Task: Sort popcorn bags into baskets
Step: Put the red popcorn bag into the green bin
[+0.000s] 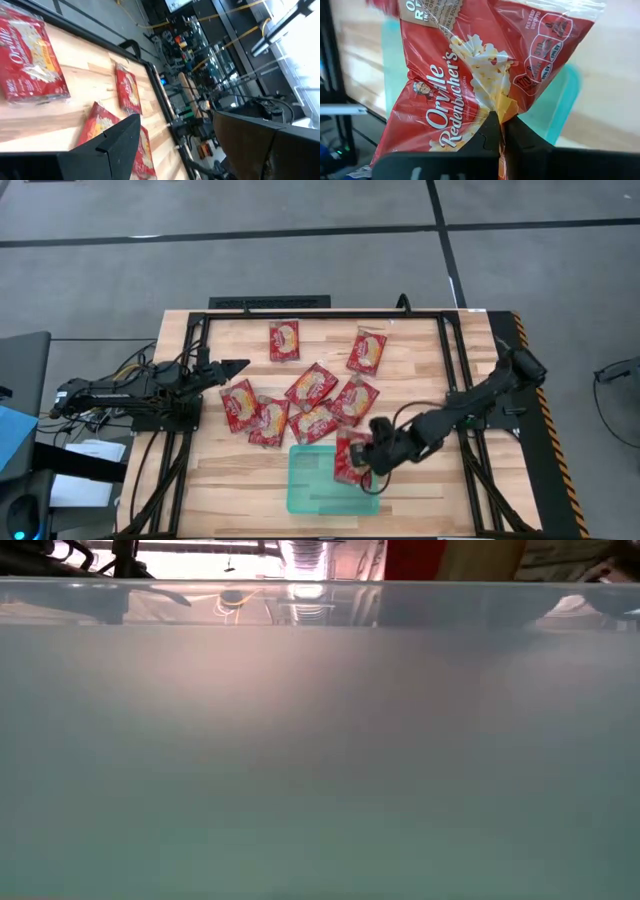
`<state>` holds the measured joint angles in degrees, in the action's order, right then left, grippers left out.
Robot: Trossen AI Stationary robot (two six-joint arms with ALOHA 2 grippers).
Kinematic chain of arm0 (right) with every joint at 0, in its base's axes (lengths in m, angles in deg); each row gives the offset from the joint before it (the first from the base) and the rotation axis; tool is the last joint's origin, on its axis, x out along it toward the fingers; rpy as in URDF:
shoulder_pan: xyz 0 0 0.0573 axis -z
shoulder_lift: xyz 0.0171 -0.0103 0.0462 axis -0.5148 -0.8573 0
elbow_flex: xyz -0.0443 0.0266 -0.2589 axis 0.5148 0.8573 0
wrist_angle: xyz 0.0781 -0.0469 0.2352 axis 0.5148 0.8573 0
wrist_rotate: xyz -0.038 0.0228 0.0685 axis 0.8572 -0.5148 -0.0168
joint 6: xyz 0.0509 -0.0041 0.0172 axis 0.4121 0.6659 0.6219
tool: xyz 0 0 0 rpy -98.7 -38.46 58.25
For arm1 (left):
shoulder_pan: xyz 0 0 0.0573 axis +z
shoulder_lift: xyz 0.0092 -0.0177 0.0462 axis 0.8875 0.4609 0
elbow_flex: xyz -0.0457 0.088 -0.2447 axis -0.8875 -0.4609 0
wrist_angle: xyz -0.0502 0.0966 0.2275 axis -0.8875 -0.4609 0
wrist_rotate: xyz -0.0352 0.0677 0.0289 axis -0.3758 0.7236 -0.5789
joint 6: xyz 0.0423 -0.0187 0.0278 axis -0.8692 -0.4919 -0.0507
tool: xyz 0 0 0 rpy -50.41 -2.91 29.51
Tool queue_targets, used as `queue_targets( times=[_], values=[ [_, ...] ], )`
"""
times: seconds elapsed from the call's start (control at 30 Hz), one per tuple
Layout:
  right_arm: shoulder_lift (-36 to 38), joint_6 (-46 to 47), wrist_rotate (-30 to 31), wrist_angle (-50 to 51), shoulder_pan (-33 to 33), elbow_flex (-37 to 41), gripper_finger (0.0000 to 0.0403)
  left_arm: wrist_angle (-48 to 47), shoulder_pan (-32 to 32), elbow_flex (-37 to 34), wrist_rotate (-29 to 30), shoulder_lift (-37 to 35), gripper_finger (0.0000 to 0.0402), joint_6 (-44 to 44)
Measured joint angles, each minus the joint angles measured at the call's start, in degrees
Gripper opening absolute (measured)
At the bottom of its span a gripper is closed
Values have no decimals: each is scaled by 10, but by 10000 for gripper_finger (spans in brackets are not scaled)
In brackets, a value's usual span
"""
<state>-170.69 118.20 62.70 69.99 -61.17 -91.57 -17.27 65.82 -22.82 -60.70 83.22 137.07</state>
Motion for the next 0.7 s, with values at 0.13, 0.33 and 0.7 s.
queue_targets(
  times=[0.13, 0.33, 0.7],
  values=[
    [-57, -23, -8, 7, -8, -43, 17, -9, 0, 0, -22, 0, 240, -2],
    [-130, -105, -9, 5, 9, -124, 15, -42, 0, 0, -24, 2, 240, -2],
    [-257, -185, -10, 2, 42, -259, 18, -79, 0, 0, -19, 5, 240, -2]
  ],
)
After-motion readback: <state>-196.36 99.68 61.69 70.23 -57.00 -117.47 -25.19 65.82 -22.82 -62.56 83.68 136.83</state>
